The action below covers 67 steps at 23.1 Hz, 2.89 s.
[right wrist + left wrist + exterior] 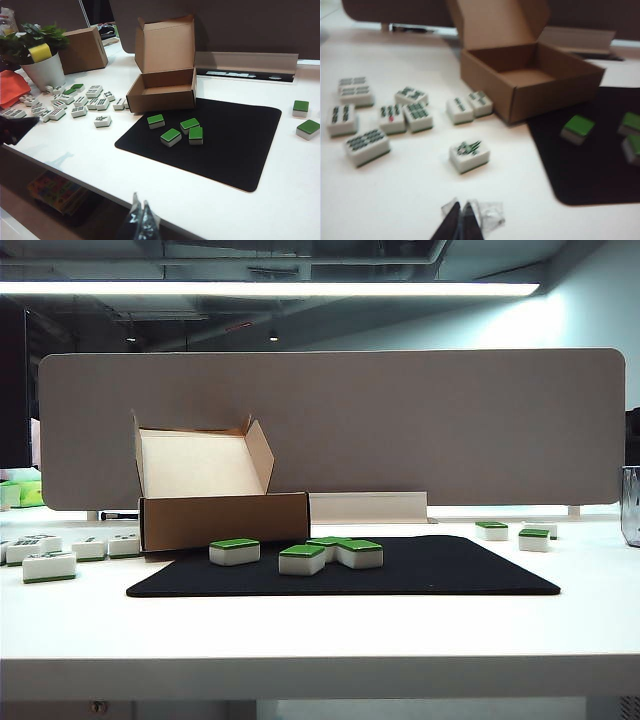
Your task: Pick up four mahjong tiles and put them into the paper box.
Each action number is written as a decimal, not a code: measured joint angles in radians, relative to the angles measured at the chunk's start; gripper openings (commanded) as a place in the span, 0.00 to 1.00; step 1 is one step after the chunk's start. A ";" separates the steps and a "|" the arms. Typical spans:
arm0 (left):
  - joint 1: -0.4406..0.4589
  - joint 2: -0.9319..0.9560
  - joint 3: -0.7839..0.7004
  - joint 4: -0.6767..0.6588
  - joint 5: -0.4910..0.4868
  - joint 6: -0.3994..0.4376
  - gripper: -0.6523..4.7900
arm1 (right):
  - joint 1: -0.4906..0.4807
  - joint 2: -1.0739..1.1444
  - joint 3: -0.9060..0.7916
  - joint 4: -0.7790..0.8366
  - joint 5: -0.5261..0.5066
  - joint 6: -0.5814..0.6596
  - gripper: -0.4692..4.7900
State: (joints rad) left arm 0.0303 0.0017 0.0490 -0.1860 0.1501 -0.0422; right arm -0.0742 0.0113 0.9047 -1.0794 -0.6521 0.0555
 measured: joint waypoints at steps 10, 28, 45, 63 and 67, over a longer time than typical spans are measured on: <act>0.000 0.060 0.218 -0.009 0.114 -0.019 0.11 | 0.000 0.000 0.000 -0.011 0.000 0.000 0.09; -0.079 1.002 0.947 -0.040 0.272 0.069 0.11 | 0.000 0.000 -0.001 -0.011 0.001 0.000 0.09; -0.365 1.725 1.546 -0.489 0.101 0.278 0.71 | -0.001 0.000 -0.003 -0.026 0.002 -0.001 0.09; -0.428 2.038 1.545 -0.511 -0.047 0.364 0.56 | -0.002 0.000 -0.003 -0.056 0.005 -0.004 0.09; -0.426 2.068 1.550 -0.494 -0.046 0.364 0.31 | -0.002 0.000 -0.003 -0.056 0.005 -0.004 0.09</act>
State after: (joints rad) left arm -0.3962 2.0697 1.5990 -0.6800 0.1040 0.3218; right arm -0.0757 0.0116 0.9016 -1.1351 -0.6476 0.0517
